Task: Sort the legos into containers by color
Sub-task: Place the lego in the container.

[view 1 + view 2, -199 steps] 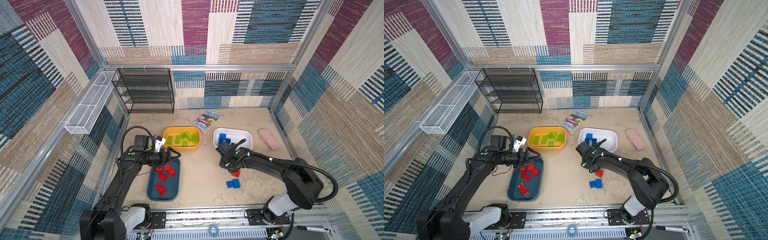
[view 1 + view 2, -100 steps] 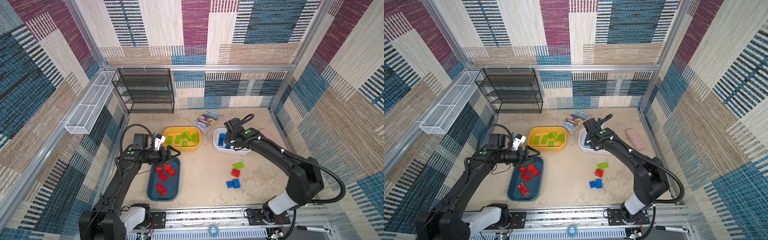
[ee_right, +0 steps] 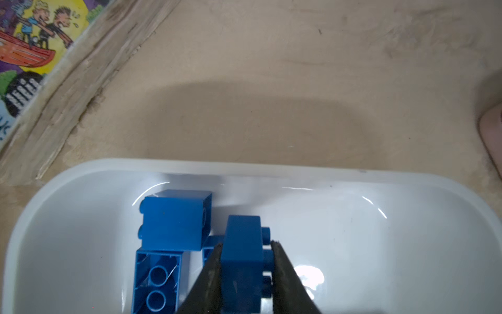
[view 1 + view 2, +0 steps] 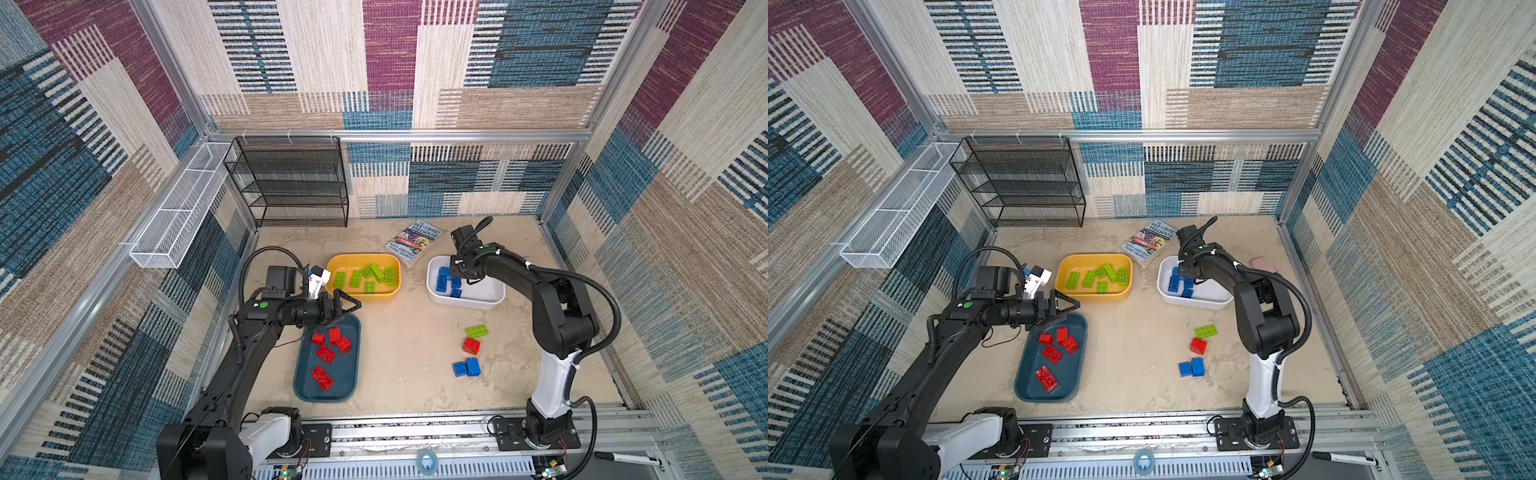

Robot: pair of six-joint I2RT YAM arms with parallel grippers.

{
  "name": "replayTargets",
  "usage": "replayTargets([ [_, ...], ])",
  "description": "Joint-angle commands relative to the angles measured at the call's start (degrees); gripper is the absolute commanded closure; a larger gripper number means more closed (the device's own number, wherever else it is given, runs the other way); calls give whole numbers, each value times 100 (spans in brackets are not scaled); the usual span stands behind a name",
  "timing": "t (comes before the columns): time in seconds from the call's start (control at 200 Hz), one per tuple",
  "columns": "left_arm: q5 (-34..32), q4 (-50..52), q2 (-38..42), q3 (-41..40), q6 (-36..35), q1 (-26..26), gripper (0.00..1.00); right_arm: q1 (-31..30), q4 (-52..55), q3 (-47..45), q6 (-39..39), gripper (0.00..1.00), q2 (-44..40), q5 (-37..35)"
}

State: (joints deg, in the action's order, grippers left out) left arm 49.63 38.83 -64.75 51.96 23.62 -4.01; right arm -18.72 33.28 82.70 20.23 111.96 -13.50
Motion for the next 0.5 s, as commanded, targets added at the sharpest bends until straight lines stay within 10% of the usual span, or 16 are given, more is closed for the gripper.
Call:
replayTargets([
  [0.0,-23,37,-11,11,-40,4,7,1,-84,41,-260,65,41,-122],
  [0.321,-20,29,-107,6,-78,6,7,15,173,-385,-327,44,-786,-157],
  [0.496,-2,22,-127,12,-76,5,7,-66,240,-1228,2,38,-2132,939],
])
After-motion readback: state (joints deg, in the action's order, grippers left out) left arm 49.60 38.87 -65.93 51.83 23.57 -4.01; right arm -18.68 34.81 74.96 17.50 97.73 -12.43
